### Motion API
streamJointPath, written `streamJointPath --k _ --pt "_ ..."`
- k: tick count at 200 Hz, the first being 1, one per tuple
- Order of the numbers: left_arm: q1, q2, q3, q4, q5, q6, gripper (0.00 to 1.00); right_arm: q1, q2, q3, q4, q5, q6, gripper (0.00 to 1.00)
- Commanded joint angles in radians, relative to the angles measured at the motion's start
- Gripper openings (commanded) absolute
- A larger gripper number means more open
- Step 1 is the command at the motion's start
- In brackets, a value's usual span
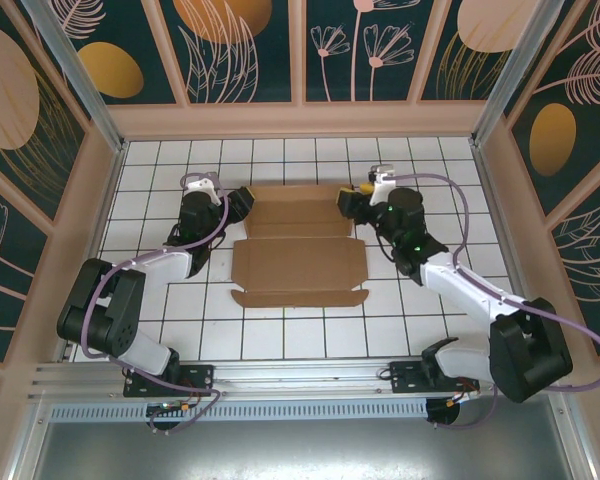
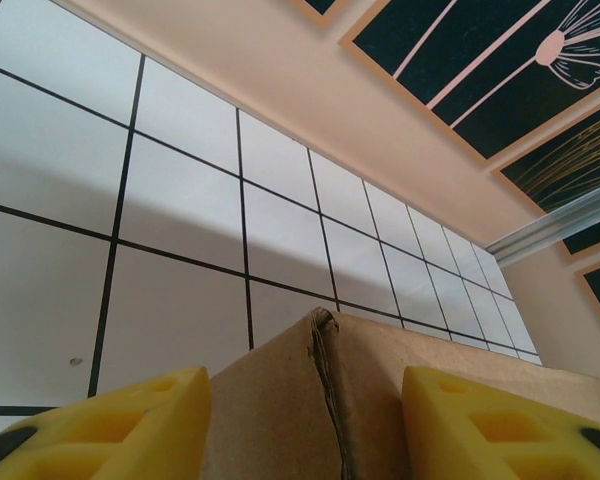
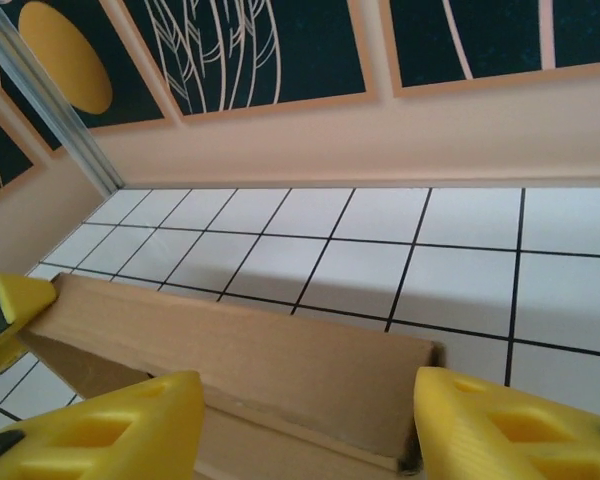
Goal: Fold the paper box
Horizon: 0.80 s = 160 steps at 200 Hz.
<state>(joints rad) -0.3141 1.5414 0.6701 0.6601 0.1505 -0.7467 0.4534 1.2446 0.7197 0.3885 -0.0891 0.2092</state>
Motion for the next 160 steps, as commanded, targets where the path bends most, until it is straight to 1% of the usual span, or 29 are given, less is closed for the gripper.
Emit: streamJointPath --k 1,17,44,55,73,85,93,104,125,141,150,160 --pt "0.005 0.034 0.003 -0.077 0.013 -0.009 0.53 -0.036 0.038 0.069 -0.104 -0.091 0.094 0.52" --pt "0.006 0.034 0.002 -0.073 0.015 -0.017 0.53 -0.043 0.091 0.11 -0.166 -0.073 0.108 0.47" --pt "0.001 0.047 0.003 -0.074 0.021 -0.02 0.54 -0.059 0.167 0.104 -0.169 -0.067 0.136 0.38" --pt "-0.003 0.059 0.003 -0.073 0.026 -0.026 0.54 -0.062 0.195 0.1 -0.168 -0.053 0.149 0.32" --pt "-0.014 0.074 0.005 -0.077 0.035 -0.028 0.53 -0.067 0.229 0.099 -0.172 -0.046 0.156 0.3" --pt "-0.017 0.071 0.006 -0.081 0.039 -0.029 0.55 -0.067 0.235 0.103 -0.185 -0.051 0.15 0.29" --pt "-0.016 0.062 0.011 -0.095 0.039 -0.029 0.58 -0.066 0.223 0.104 -0.193 -0.056 0.146 0.29" --pt "-0.016 0.034 0.03 -0.124 0.037 -0.018 0.65 -0.067 0.19 0.105 -0.209 -0.052 0.136 0.31" --pt "-0.015 -0.044 0.1 -0.222 0.022 0.048 0.75 -0.067 0.119 0.135 -0.275 -0.013 0.102 0.43" --pt "-0.016 -0.12 0.14 -0.288 -0.026 0.113 0.78 -0.067 0.073 0.169 -0.342 0.011 0.074 0.49" --pt "-0.016 -0.165 0.155 -0.324 -0.058 0.148 0.8 -0.066 0.05 0.184 -0.371 0.006 0.048 0.51" --pt "-0.016 -0.206 0.168 -0.36 -0.09 0.174 0.81 -0.061 0.033 0.204 -0.402 0.001 0.022 0.51"
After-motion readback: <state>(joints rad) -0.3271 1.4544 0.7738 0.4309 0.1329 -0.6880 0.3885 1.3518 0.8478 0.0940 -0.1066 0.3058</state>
